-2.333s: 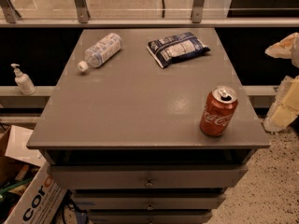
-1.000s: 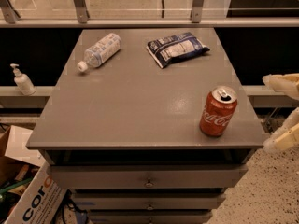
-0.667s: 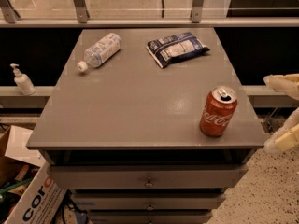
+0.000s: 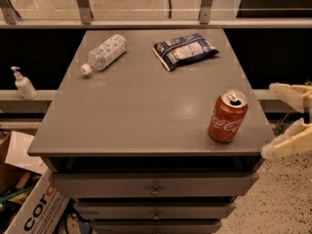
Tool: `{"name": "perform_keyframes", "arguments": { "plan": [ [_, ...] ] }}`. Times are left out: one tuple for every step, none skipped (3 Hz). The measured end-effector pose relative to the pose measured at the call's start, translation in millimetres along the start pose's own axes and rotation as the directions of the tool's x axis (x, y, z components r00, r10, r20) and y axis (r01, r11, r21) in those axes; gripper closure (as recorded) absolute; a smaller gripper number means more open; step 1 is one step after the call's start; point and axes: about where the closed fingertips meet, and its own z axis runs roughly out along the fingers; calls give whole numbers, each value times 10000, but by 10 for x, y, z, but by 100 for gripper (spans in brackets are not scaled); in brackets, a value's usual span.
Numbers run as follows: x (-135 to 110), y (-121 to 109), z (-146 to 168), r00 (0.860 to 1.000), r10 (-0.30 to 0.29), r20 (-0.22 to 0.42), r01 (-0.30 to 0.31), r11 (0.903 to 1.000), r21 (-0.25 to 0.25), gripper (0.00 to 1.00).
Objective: Knock coke can over
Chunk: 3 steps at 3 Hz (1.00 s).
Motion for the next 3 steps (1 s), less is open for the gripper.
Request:
{"name": "perform_keyframes", "arguments": {
  "plan": [
    [-15,0,181,9920,-51,1265,19,9997,257,0],
    [-5,-27,389,9790,-223,2029,172,9995,270,0],
    [35,-44,605,9720,-283,2334,253,9996,155,0]
  ]
}}
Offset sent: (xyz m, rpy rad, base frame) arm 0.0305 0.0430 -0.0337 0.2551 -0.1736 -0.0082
